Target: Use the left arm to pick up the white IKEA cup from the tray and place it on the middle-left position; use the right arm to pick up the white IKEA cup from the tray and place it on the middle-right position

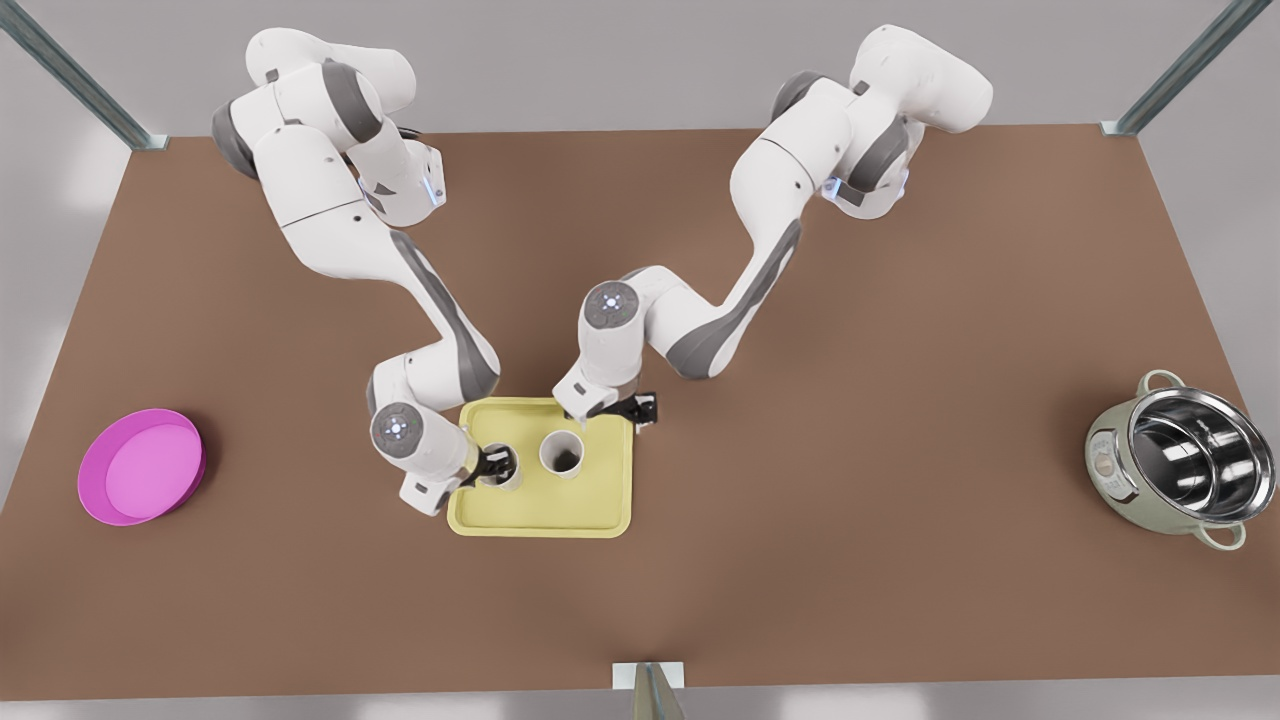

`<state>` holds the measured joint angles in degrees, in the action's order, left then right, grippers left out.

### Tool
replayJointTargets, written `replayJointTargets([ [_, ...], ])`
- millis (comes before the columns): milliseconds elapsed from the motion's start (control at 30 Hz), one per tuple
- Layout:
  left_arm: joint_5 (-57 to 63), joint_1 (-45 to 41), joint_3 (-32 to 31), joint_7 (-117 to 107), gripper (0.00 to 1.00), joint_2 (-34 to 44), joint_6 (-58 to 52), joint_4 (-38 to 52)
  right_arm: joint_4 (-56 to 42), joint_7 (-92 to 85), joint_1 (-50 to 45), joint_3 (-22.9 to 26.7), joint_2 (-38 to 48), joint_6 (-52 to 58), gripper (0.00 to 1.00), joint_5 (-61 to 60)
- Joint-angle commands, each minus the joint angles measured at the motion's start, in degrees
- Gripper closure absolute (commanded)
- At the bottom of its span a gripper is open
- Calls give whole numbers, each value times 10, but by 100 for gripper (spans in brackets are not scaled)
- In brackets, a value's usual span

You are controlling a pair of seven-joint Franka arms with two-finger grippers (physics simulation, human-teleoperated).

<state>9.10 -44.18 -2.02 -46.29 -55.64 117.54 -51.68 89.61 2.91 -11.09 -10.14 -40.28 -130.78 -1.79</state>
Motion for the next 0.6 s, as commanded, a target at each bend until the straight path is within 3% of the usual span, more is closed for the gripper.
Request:
replayJointTargets([
  [0, 5, 2, 6, -188, 0, -3, 55, 1, 0, 27, 0, -1, 0, -11, 38, -10],
  [67, 6, 1, 7, -191, 0, -16, 85, 3, 0, 23, 0, -3, 2, -11, 48, -9],
  [233, 6, -13, 8, -199, 0, -36, 110, 4, -1, 22, 3, -7, 5, -11, 48, -11],
  [300, 6, -13, 22, -201, 0, -46, 146, 4, -1, 21, 3, -9, 5, -11, 59, -11],
  [400, 6, -13, 34, -205, 0, -66, 161, 33, -1, 20, 4, -9, 5, -11, 67, -11],
  [567, 7, -37, 57, -213, 0, -91, 169, 33, -1, 20, 5, -9, 5, -11, 71, -11],
])
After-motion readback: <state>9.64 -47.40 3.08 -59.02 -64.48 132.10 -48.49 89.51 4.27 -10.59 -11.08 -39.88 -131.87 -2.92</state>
